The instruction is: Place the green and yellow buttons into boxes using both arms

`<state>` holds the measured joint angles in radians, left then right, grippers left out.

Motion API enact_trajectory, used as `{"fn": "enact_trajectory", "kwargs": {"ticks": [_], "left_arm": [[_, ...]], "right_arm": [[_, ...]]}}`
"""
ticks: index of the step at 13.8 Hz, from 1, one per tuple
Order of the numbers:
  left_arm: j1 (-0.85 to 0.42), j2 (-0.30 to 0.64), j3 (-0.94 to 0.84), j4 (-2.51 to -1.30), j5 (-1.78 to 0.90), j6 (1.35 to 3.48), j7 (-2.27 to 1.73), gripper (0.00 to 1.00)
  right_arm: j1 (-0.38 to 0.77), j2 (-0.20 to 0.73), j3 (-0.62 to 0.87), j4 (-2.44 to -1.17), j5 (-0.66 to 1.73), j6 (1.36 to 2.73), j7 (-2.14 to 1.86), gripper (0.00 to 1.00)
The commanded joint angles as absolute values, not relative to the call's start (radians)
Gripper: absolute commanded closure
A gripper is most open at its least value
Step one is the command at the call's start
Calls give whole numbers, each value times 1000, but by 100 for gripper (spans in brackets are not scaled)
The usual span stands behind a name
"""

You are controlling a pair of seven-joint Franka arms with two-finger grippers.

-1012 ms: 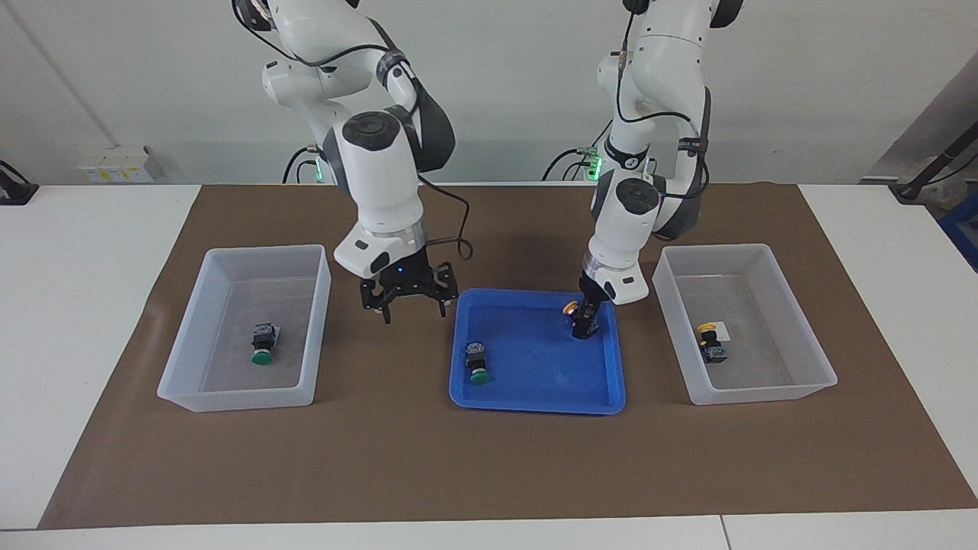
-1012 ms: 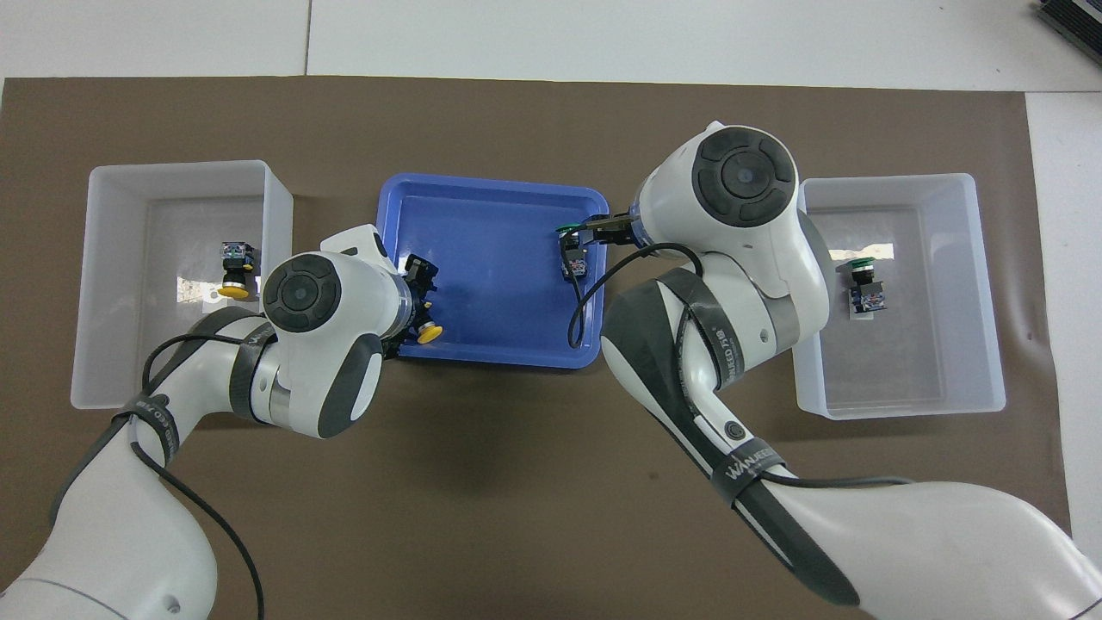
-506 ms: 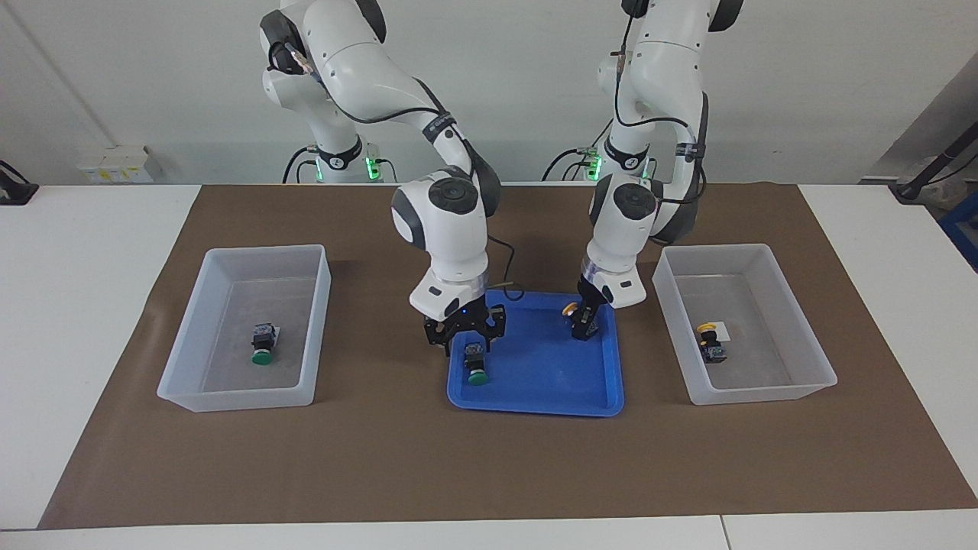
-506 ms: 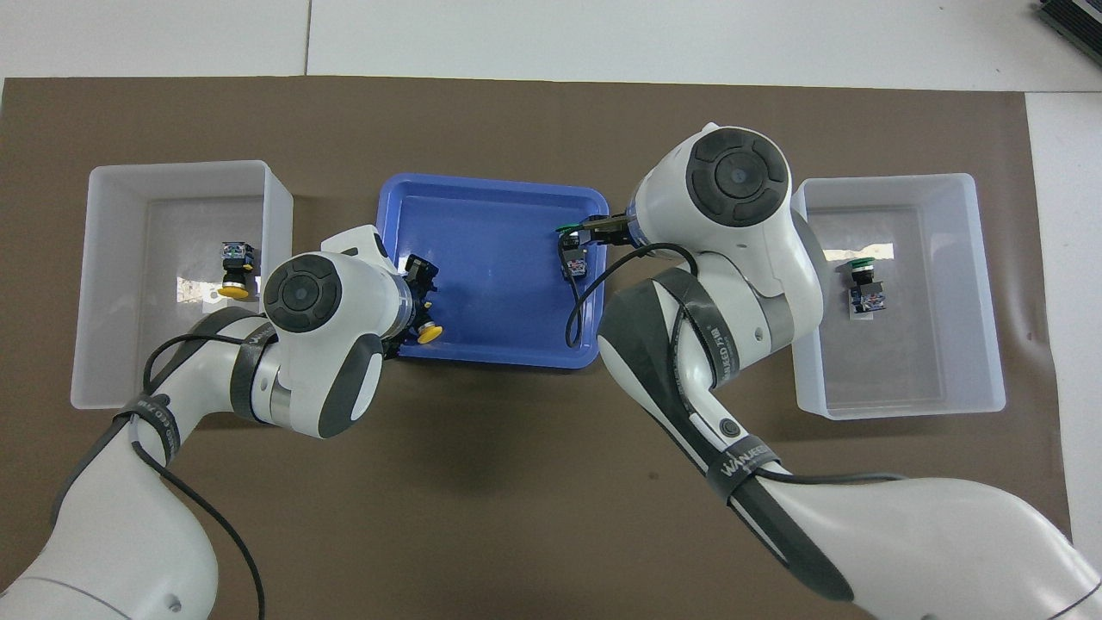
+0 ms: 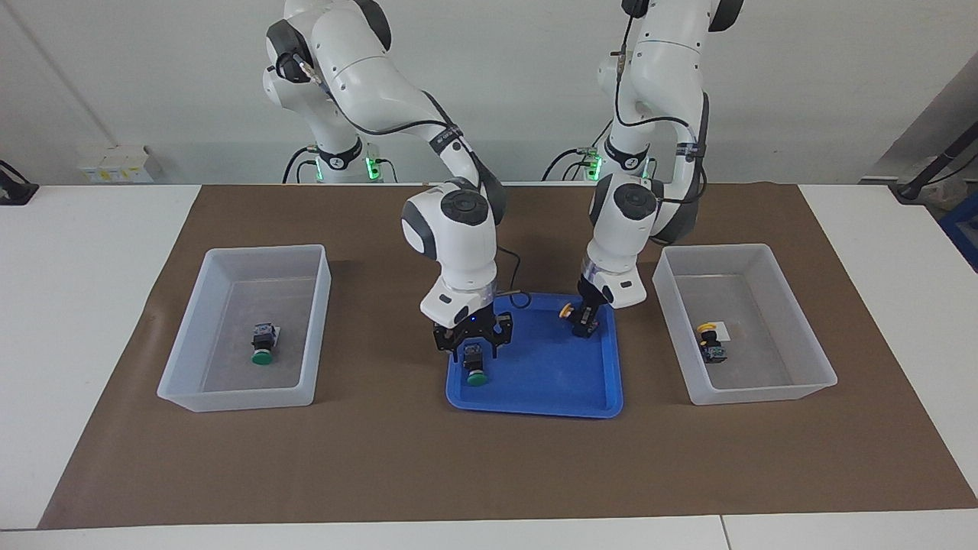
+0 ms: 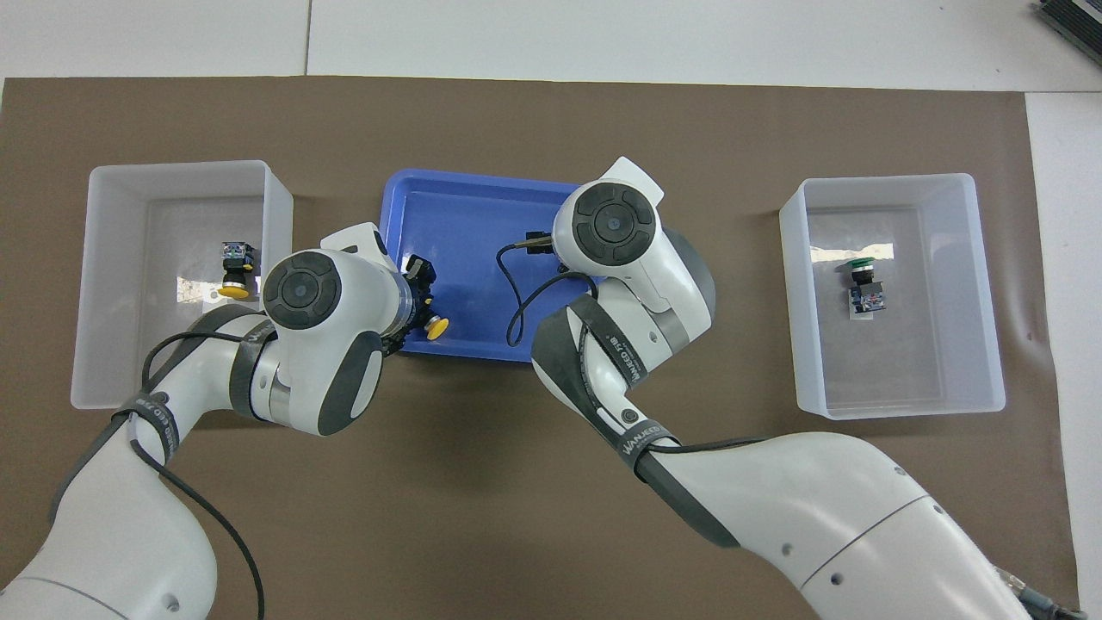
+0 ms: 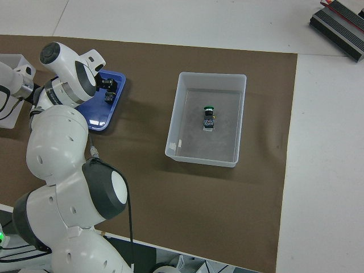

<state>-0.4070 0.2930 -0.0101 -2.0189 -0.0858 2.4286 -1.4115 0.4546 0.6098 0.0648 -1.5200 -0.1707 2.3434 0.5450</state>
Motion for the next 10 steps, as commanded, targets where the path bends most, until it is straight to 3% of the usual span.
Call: {"fn": "enact_trajectory", "kwargs": {"ticks": [1, 10], "left_arm": [[-358, 310, -11, -1893, -95, 2291, -1401, 88], [-239, 299, -11, -1648, -94, 1996, -1301, 100]], "right_arm": [[456, 611, 64, -1551, -192, 2396, 584, 25], [465, 611, 64, -1580, -193, 2401, 618, 35]]}}
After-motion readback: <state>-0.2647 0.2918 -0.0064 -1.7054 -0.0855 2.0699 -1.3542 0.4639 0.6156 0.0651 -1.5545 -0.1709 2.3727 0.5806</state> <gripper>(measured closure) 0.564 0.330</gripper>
